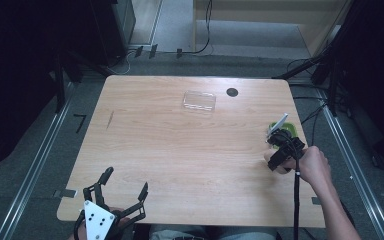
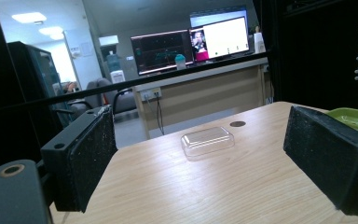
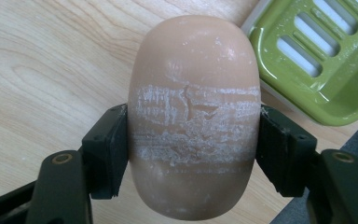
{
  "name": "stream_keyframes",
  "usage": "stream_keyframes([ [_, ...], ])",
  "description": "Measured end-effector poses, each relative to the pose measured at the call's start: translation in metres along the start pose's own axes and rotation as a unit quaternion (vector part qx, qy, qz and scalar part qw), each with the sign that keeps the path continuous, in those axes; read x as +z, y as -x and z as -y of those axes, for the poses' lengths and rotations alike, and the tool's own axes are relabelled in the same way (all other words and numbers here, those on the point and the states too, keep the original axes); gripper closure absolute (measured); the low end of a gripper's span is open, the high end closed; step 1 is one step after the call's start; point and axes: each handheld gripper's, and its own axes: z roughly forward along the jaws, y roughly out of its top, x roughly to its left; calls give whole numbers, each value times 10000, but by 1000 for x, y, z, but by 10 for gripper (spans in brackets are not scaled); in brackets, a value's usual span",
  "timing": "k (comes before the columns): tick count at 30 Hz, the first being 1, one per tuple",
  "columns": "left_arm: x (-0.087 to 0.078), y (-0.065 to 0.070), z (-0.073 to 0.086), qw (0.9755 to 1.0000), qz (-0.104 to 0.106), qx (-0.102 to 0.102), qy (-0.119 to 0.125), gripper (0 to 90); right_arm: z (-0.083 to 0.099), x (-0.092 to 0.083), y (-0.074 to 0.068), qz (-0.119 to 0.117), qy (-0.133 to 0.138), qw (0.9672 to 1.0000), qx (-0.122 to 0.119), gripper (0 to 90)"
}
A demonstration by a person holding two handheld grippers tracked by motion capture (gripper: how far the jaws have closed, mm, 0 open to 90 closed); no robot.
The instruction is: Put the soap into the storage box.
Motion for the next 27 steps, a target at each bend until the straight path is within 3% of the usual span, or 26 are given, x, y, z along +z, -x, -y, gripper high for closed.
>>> stream_keyframes([
  [27, 0, 0, 0, 10000, -3, 2, -3, 99, 9, -8, 24, 25, 243, 9988, 413, 334],
])
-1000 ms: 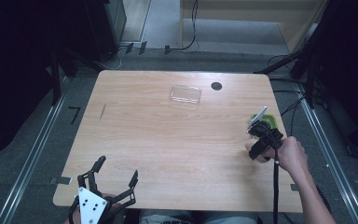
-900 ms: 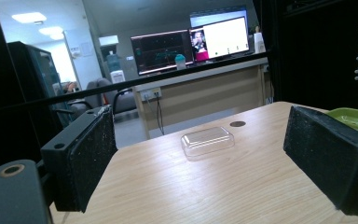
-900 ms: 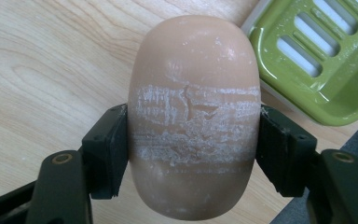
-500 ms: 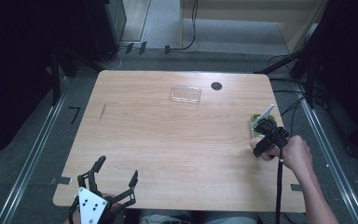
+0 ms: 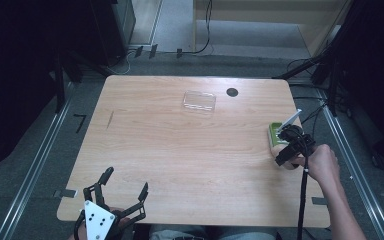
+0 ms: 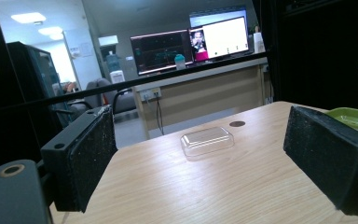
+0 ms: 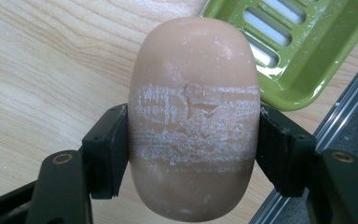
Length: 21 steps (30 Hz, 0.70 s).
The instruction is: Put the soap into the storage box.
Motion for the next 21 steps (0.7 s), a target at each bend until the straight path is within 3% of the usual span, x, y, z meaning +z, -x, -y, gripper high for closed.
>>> stream_keyframes([
  [21, 1, 1, 0, 10000, 22, 6, 2, 99, -2, -3, 6, 88, 89, 9998, 130, 334],
])
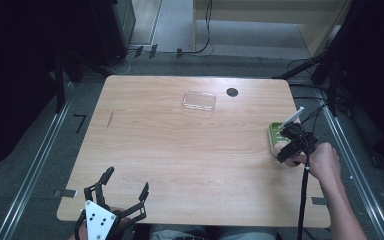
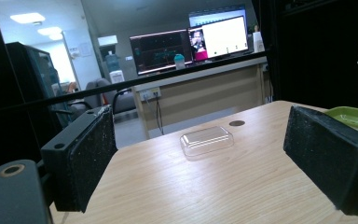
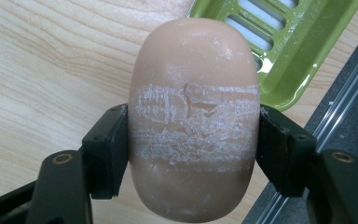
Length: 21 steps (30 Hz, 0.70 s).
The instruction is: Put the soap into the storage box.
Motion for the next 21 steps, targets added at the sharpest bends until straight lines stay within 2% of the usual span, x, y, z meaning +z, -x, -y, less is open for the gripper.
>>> stream_keyframes([
  [10, 0, 0, 0, 10000, 0, 0, 1, 99, -5, -3, 1, 138, 41, 9999, 82, 335],
  [21, 0, 0, 0, 10000, -8, 1, -4, 99, -13, -6, 2, 91, 111, 9999, 87, 335],
])
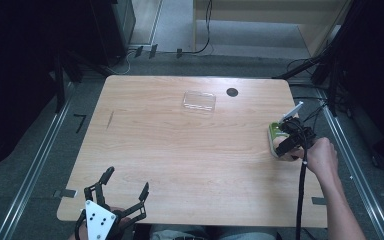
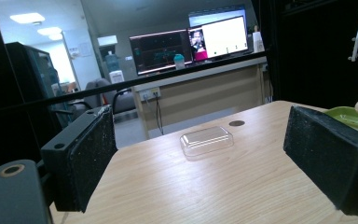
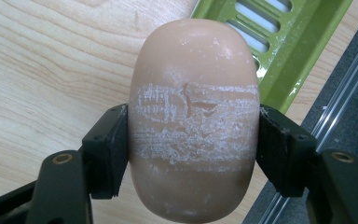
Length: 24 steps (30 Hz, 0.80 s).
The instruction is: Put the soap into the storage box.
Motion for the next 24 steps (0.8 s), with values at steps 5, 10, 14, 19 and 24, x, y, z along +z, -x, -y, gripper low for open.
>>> stream_keyframes([
  [5, 0, 0, 0, 10000, 0, 2, -2, 99, -3, 0, 3, -6, 18, 10000, 38, 335],
  [10, 0, 0, 0, 10000, 12, 11, -3, 99, -5, 1, 7, -12, 46, 9999, 101, 335],
  [14, 0, 0, 0, 10000, 3, -5, -2, 99, -8, 3, 10, -29, 39, 9999, 144, 335],
  [19, 0, 0, 0, 10000, 18, 12, -6, 99, -11, 5, 15, -67, 81, 9997, 235, 335],
  [24, 0, 0, 0, 10000, 10, 2, -3, 99, -14, 6, 19, -98, 101, 9993, 360, 335],
])
